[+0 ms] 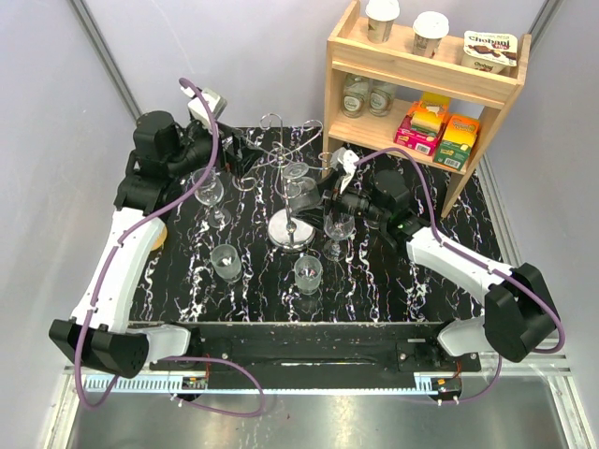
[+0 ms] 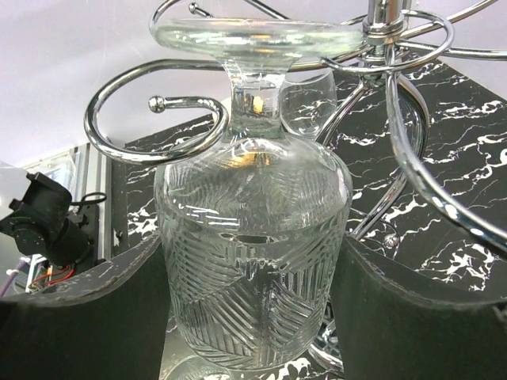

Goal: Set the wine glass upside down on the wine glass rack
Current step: Turn the wine glass upside down at the wine rack.

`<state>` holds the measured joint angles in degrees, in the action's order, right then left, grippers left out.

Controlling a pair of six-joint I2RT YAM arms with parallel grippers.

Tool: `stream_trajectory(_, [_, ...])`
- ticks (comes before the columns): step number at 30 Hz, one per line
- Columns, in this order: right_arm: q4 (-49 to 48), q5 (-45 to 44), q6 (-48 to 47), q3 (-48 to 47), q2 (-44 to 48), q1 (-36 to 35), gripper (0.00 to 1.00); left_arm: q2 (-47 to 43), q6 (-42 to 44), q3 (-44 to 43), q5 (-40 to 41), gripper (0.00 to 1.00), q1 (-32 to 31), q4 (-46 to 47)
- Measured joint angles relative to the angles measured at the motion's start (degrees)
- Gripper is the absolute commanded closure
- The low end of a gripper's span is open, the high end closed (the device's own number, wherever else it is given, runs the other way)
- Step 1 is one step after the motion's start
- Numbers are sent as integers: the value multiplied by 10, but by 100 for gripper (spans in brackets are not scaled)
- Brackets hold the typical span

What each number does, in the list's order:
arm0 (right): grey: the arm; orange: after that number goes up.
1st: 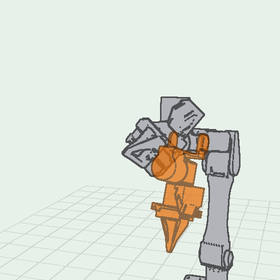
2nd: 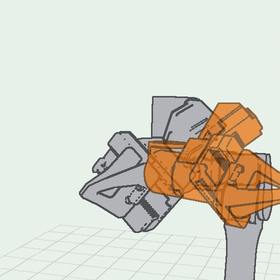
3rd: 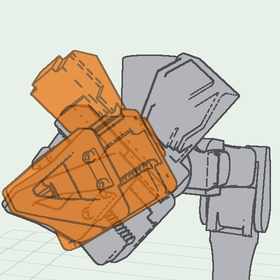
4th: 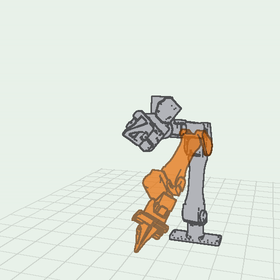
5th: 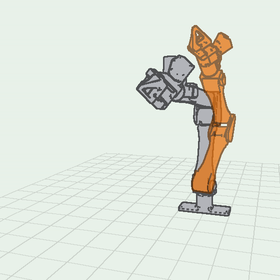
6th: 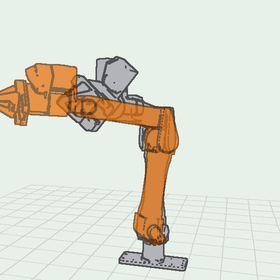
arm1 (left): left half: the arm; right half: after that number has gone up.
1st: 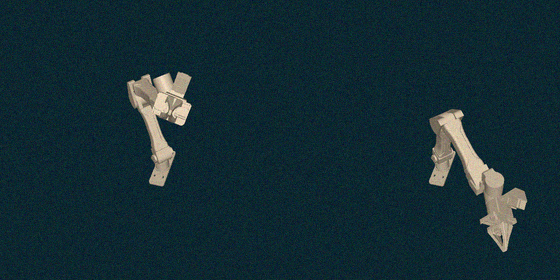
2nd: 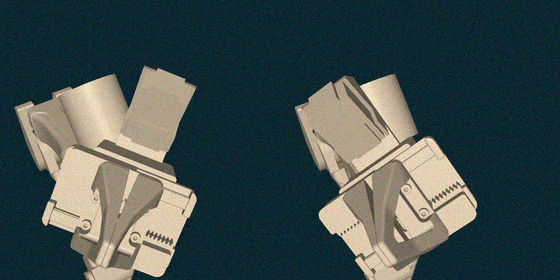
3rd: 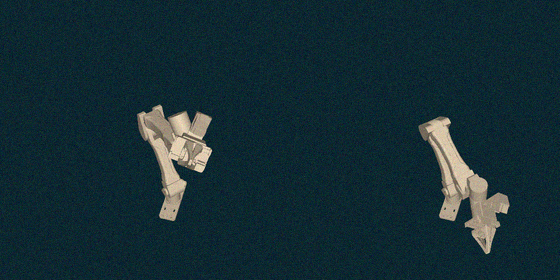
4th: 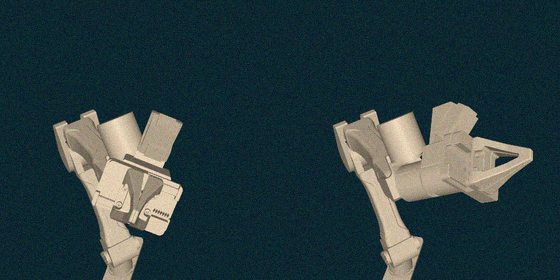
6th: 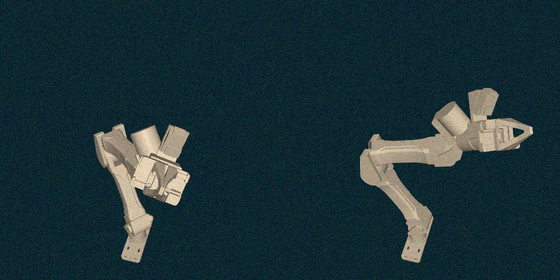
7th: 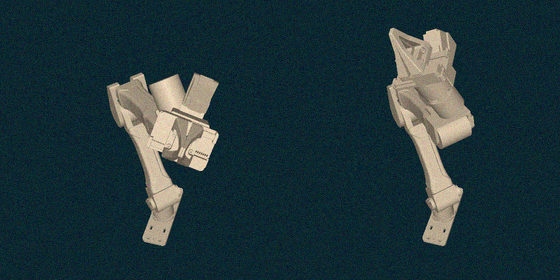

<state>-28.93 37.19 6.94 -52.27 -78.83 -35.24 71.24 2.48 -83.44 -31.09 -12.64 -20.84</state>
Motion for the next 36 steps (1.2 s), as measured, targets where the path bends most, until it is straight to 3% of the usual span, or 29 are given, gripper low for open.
stream_trajectory(13, [-30, 0, 28, 5, 0, -11, 100, 0, 5, 66, 23, 1, -14, 14])
stream_trajectory(24, [-28, -6, 16, 26, 2, -15, 100, 0, 18, 69, 19, 1, -29, 35])
stream_trajectory(36, [-14, -7, 10, 41, 16, -16, 100, 88, 99, -48, -96, 2, -29, 6])
